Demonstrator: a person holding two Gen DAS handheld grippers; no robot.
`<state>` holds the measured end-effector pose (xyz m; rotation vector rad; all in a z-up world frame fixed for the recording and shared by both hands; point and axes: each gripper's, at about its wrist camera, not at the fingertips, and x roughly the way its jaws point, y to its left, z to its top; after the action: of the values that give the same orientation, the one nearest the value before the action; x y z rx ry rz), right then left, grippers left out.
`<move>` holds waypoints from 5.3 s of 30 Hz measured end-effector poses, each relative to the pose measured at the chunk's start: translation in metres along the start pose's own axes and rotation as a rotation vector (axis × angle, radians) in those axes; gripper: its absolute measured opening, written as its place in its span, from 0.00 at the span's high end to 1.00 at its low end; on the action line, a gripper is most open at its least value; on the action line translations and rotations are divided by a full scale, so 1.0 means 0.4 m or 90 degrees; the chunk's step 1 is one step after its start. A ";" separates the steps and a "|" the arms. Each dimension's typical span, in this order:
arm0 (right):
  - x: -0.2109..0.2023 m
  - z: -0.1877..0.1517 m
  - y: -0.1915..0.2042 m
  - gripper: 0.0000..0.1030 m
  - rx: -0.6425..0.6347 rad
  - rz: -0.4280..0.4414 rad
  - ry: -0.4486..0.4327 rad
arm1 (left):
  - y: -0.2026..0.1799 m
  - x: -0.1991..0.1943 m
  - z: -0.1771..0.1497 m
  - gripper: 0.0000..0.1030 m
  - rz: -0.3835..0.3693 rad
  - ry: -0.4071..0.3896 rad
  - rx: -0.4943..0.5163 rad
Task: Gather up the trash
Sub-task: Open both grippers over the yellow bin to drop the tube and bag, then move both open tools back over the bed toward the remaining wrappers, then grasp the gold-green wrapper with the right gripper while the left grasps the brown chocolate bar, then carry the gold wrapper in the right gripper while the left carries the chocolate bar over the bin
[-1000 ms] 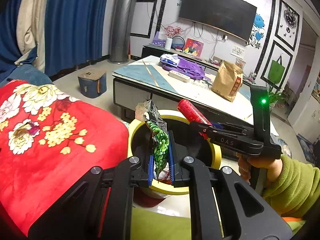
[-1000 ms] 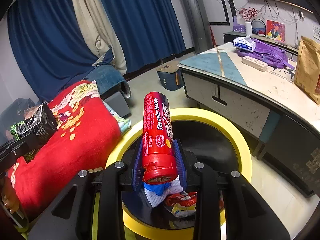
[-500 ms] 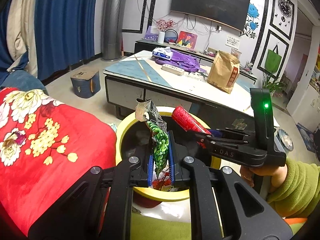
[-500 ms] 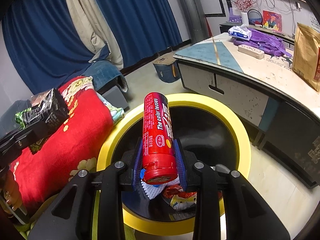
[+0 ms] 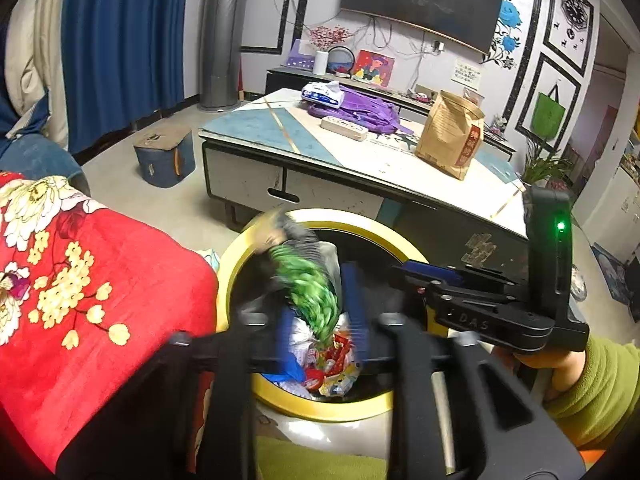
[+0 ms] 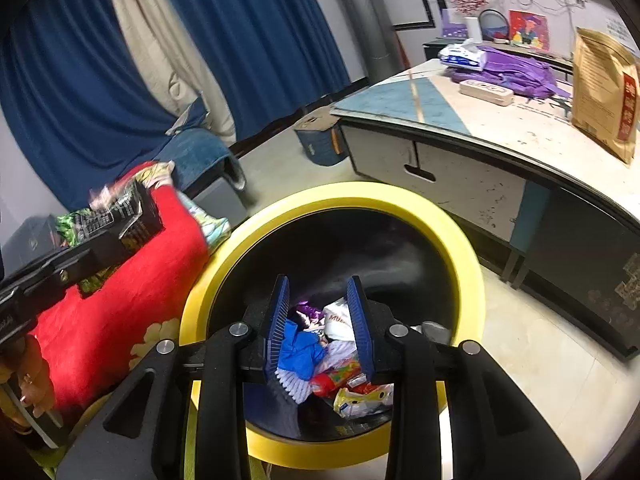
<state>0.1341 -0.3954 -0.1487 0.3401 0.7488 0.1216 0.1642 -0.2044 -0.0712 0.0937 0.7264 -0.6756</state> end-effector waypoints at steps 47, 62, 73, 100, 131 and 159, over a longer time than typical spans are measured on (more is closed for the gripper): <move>0.252 0.115 0.790 0.40 -0.396 0.224 0.058 | 0.596 -0.477 -0.146 0.11 0.412 -0.193 -0.341; 0.516 0.096 0.953 0.61 -0.489 0.158 0.169 | 0.784 -0.441 -0.239 0.19 0.339 -0.159 -0.526; 0.417 0.034 0.880 0.77 -0.445 0.215 0.159 | 0.865 -0.361 -0.238 0.51 0.326 -0.118 -0.577; 0.163 0.040 0.684 0.77 -0.286 0.245 0.077 | 0.635 -0.425 -0.185 0.92 0.223 -0.172 -0.425; 0.004 0.128 0.378 0.77 -0.163 0.102 -0.043 | 0.319 -0.357 -0.082 0.92 0.109 -0.164 -0.226; -0.060 0.120 0.193 0.77 -0.096 -0.001 -0.086 | 0.066 -0.200 -0.048 0.92 0.024 -0.094 -0.063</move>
<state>0.1504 -0.3408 -0.0740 0.2020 0.6024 0.1512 0.1250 -0.1347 -0.0382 -0.0332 0.6139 -0.6034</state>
